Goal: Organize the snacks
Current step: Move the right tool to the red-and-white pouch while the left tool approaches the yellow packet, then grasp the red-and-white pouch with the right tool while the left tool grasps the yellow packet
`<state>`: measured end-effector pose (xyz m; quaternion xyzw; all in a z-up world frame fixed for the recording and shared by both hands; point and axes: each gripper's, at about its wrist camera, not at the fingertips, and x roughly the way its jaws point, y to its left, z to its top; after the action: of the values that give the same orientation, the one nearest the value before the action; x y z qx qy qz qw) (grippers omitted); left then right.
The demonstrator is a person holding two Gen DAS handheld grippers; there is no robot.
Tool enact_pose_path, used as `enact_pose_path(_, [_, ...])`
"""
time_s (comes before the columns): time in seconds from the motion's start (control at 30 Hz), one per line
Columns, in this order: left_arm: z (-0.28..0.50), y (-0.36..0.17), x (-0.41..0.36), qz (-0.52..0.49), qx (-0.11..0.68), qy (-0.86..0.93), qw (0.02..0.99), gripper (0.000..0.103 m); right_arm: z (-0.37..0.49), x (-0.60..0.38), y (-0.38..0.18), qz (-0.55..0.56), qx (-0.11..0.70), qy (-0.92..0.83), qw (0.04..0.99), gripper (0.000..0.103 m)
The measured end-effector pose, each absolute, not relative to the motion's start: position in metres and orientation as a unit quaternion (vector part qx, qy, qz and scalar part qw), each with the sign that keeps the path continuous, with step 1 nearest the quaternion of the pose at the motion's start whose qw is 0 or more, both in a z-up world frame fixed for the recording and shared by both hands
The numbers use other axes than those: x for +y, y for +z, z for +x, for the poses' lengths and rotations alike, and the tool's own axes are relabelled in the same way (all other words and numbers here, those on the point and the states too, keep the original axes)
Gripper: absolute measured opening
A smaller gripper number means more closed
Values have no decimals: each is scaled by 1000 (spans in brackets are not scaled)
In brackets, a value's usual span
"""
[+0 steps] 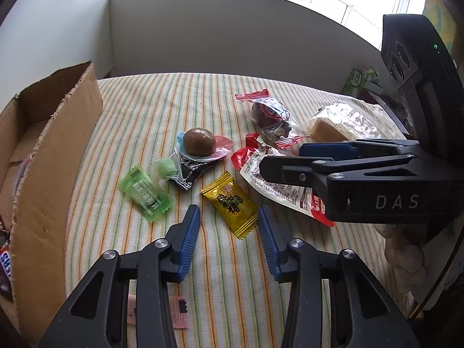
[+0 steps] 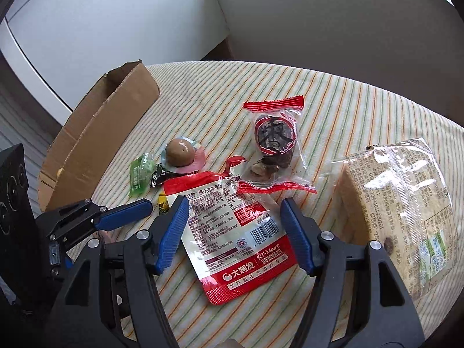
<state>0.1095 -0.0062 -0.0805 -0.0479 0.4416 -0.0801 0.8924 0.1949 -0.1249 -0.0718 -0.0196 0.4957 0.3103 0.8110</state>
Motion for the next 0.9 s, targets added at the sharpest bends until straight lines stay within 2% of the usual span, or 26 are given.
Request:
enact_pose_path(0.1, [108, -81, -1, -46, 441, -70, 894, 40, 190, -121, -70, -34, 490, 323, 809, 70])
enact_pose_path(0.23, [106, -80, 12, -63, 442, -69, 892, 40, 183, -109, -72, -85, 485, 326, 807, 81])
enact_pose_path(0.43, [98, -79, 11, -45, 441, -70, 893, 40, 190, -112, -78, -95, 490, 321, 805, 87])
enact_pose_path(0.9, [111, -80, -3, -76, 450, -79, 886, 42, 210, -132, -76, -59, 503, 293, 811, 87])
